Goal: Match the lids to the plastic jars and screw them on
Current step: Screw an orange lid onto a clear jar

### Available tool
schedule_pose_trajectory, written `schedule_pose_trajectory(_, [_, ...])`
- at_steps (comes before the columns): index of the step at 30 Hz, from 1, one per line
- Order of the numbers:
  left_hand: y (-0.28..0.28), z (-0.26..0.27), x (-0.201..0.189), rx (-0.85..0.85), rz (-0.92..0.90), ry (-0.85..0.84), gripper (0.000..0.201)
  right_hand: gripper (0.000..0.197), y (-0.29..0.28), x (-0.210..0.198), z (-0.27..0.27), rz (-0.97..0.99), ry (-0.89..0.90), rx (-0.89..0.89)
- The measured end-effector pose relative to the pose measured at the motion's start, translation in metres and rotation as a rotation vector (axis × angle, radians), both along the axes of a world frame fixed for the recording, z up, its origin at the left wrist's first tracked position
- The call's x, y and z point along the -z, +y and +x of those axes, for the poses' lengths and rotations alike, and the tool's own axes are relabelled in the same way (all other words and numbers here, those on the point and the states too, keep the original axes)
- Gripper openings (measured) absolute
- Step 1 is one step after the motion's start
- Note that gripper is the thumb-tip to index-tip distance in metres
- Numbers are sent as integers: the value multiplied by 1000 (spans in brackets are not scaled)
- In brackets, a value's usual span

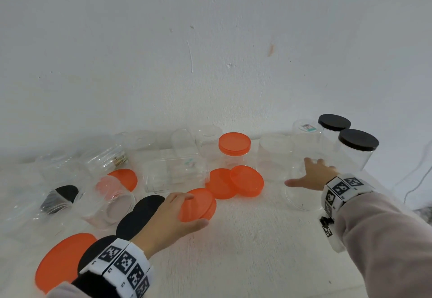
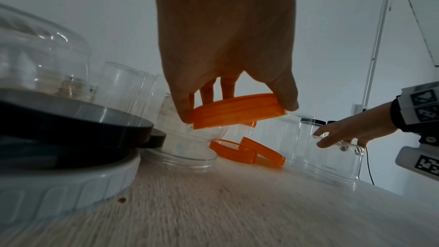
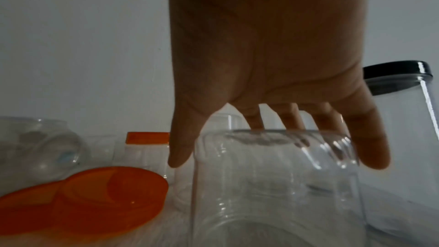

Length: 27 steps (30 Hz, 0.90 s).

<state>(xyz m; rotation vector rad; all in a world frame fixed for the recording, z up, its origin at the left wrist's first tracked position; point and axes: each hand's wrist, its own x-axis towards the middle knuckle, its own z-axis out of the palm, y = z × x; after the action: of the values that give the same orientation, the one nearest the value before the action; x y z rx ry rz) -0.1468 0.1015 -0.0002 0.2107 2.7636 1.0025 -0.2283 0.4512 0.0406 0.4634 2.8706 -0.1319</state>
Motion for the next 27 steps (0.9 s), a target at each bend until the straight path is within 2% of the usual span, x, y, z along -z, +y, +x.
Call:
schedule_pose_trajectory(4, [-5, 3, -2, -13, 36, 10, 95, 99, -6, -4, 6, -13, -18, -22])
schedule_pose_trajectory(7, [-8, 3, -3, -40, 68, 25, 93, 109, -15, -8, 10, -21, -79, -98])
schedule_pose_trajectory(10, [-11, 4, -5, -67, 122, 26, 92, 116, -31, -14, 16, -144, -140, -223])
schedule_pose_trajectory(13, [-12, 3, -9, -109, 211, 19, 96, 107, -52, -19, 25, -345, -128, -320])
schedule_pose_trajectory(16, [-14, 2, -13, -173, 342, 0, 99, 99, -73, -17, 32, -583, -87, -329])
schedule_pose_trajectory(19, [-16, 1, -15, -242, 449, 5, 78, 95, -91, -13, 42, -804, -138, -323])
schedule_pose_trajectory(21, [-19, 1, -17, -282, 492, 13, 58, 94, -99, -9, 48, -868, -177, -332])
schedule_pose_trajectory(23, [-21, 2, -20, -293, 497, 10, 51, 87, -107, -5, 51, -877, -197, -358])
schedule_pose_trajectory(27, [-26, 3, -22, -304, 502, -3, 64, 78, -123, 1, 53, -878, -141, -378])
